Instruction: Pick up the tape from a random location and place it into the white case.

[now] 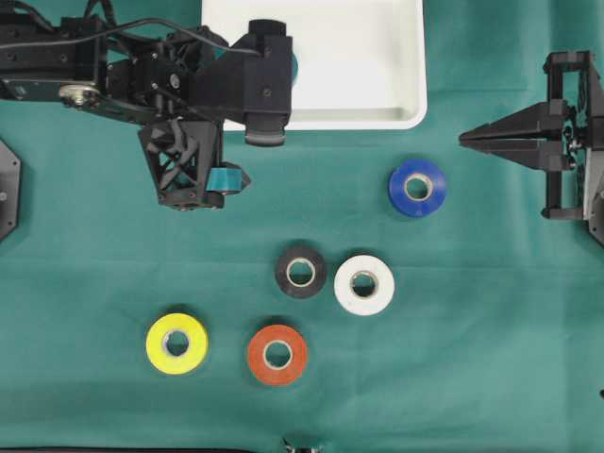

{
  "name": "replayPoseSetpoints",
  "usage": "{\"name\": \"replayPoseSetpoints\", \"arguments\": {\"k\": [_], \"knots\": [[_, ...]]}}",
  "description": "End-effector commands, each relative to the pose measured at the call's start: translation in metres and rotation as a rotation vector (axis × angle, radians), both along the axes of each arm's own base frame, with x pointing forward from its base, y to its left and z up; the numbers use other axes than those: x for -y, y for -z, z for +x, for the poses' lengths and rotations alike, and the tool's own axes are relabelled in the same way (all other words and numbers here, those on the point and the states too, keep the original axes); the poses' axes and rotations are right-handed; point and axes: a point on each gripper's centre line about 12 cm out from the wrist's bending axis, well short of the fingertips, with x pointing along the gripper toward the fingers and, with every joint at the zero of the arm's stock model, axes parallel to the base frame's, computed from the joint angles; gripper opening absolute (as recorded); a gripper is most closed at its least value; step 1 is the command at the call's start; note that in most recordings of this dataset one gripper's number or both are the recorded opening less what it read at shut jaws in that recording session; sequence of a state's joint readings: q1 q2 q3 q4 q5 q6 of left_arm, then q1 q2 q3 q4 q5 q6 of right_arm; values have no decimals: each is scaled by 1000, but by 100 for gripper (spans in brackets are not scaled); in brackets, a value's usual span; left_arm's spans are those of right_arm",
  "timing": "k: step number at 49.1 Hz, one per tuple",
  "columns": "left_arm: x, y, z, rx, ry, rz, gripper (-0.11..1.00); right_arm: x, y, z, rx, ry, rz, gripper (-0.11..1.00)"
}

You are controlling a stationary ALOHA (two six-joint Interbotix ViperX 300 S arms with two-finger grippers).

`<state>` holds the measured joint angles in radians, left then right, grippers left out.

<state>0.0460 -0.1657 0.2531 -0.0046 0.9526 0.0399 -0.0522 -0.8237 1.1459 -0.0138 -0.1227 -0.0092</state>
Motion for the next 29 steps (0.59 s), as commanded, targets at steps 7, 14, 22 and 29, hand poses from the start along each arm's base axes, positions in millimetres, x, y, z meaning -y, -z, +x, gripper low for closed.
{"name": "replayPoseSetpoints", "arguments": {"k": [7, 14, 22, 29], "knots": [[1, -15, -20, 66, -1, 4, 100, 0, -12, 4, 25, 1, 5, 0], [2, -13, -39, 109, -3, 5, 100, 1, -12, 4, 19, 3, 5, 0], [2, -7, -65, 138, -17, -2, 100, 1, -12, 3, 16, 3, 5, 0], [4, -6, -93, 179, -42, -19, 100, 0, -13, 3, 17, 1, 5, 0]]}}
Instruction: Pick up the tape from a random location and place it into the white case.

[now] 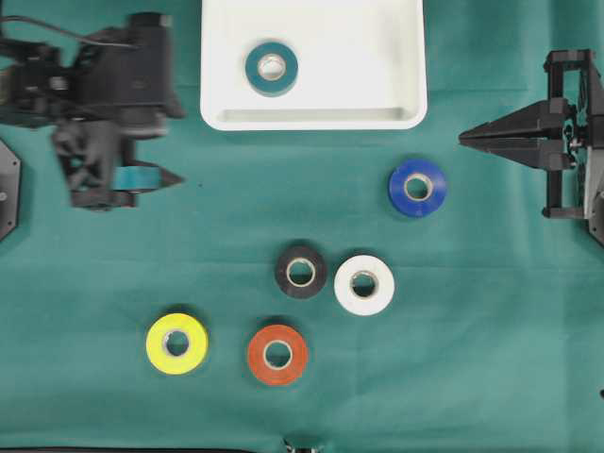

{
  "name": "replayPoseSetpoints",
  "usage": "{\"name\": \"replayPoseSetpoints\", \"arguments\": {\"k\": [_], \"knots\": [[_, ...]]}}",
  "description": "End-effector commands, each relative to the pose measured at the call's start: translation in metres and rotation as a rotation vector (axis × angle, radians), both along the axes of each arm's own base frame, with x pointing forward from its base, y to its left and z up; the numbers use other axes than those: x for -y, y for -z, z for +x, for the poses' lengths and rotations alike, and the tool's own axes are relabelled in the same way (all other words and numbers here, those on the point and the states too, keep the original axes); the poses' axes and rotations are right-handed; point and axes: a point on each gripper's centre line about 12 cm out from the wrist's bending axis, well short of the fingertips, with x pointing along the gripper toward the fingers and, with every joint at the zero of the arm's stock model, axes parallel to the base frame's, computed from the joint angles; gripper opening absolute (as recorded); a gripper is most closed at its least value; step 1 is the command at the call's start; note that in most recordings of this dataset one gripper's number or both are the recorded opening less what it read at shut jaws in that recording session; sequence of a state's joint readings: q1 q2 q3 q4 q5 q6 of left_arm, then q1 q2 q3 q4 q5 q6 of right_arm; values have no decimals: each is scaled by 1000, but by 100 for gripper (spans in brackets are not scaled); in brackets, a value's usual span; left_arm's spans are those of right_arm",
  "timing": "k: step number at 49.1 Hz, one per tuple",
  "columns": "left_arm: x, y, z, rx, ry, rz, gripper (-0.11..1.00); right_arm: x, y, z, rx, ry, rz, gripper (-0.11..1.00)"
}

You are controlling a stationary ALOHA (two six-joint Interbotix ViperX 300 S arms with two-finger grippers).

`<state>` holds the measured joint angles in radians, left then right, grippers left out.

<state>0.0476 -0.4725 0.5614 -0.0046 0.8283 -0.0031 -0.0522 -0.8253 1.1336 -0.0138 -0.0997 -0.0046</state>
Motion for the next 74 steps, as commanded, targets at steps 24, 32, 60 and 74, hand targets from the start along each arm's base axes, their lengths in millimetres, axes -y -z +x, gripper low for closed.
{"name": "replayPoseSetpoints", "arguments": {"k": [24, 32, 60, 74], "knots": [[2, 10, -61, 107, -32, -18, 100, 0, -13, 1, 25, 2, 0, 0], [1, 10, -61, 108, -39, -18, 100, 0, -15, 1, 28, 1, 0, 0], [-1, 9, -60, 121, -45, -16, 100, 0, -12, 0, 0, 0, -3, 0], [-1, 9, -60, 122, -46, -17, 100, 2, -17, 2, 14, 12, 10, 55]]}}
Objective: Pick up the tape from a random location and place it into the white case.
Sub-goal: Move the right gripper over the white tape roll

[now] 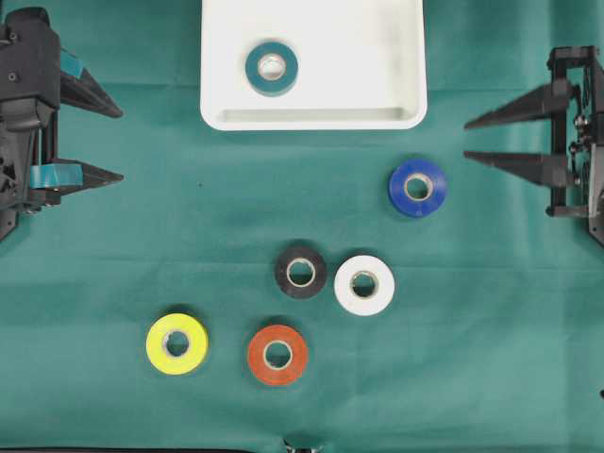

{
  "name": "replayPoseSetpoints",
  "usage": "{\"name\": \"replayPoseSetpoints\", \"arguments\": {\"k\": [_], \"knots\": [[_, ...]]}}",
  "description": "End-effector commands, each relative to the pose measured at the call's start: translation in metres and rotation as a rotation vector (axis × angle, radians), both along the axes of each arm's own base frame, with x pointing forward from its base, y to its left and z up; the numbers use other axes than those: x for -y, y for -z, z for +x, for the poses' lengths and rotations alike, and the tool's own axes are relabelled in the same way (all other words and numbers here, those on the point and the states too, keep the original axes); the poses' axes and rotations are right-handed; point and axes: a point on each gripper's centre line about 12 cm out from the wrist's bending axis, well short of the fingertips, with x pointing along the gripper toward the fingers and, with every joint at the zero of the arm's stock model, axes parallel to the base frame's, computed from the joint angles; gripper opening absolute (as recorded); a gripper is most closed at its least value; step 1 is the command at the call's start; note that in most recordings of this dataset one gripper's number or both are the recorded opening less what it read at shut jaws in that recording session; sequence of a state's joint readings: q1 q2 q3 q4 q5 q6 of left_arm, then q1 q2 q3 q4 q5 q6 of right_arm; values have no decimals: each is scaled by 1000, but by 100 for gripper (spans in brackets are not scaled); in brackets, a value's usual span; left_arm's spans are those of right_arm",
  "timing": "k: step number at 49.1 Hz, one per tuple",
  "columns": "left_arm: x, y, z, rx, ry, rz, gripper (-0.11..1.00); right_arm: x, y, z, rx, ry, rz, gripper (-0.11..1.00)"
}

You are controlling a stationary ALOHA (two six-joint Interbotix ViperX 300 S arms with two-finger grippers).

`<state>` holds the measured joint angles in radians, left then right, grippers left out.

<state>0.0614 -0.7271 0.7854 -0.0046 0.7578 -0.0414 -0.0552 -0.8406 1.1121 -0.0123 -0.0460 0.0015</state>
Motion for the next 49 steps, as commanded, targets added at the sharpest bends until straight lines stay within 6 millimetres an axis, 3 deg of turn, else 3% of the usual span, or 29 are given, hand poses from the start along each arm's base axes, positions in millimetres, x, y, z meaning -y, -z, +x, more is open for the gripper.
{"name": "replayPoseSetpoints", "arguments": {"k": [1, 5, 9, 23, 49], "knots": [[-1, -5, 1, 20, -3, 3, 100, 2, -11, 3, 28, 7, 1, 61], [-1, -5, 2, 23, -3, 3, 100, 2, -10, 3, 19, 10, 3, 83], [-1, -6, 2, 29, -3, 3, 100, 2, -8, 2, 4, 12, 10, 92], [-1, -6, 4, 32, -2, 5, 100, -4, -7, 2, -24, -13, 20, 92], [-1, -6, 3, 37, -2, 5, 100, -70, -8, 1, -62, -303, 16, 92]]}}
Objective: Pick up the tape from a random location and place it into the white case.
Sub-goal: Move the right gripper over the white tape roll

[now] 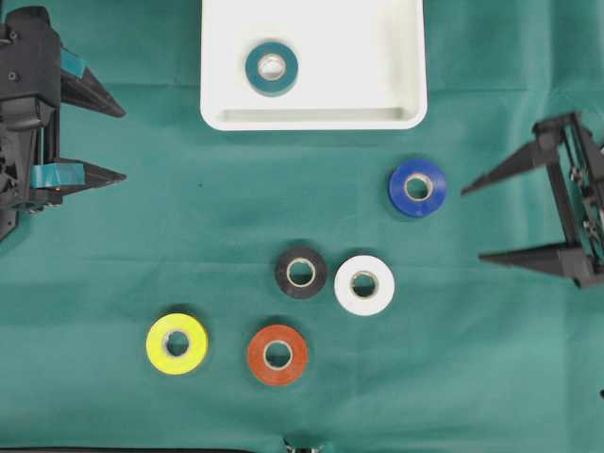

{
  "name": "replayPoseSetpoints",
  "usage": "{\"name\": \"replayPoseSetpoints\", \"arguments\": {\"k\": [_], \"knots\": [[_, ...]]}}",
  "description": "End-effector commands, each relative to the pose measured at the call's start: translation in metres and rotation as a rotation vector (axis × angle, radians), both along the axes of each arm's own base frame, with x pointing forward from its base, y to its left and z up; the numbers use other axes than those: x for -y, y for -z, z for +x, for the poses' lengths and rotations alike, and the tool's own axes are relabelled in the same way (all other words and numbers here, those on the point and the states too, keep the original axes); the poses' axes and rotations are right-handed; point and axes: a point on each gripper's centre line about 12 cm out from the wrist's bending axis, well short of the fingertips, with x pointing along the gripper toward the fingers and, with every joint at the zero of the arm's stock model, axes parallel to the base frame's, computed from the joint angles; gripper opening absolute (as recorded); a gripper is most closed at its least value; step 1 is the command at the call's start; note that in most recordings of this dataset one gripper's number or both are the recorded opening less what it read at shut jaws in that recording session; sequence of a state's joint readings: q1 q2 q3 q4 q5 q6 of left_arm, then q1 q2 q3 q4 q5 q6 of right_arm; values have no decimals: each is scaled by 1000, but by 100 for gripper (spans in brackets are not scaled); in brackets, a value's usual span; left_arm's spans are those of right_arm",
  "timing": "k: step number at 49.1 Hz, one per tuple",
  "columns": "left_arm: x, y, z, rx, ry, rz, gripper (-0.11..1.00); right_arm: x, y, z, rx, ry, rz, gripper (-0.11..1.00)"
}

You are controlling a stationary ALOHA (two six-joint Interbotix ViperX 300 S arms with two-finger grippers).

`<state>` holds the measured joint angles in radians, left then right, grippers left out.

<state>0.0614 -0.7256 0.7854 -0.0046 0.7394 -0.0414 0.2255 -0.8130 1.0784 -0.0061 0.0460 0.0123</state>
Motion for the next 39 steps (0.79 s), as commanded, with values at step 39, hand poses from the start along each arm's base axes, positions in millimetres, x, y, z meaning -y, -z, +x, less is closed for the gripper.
{"name": "replayPoseSetpoints", "arguments": {"k": [39], "knots": [[-1, -6, 2, 29, -2, 4, 100, -27, -8, 10, -29, -97, 0, 92]]}}
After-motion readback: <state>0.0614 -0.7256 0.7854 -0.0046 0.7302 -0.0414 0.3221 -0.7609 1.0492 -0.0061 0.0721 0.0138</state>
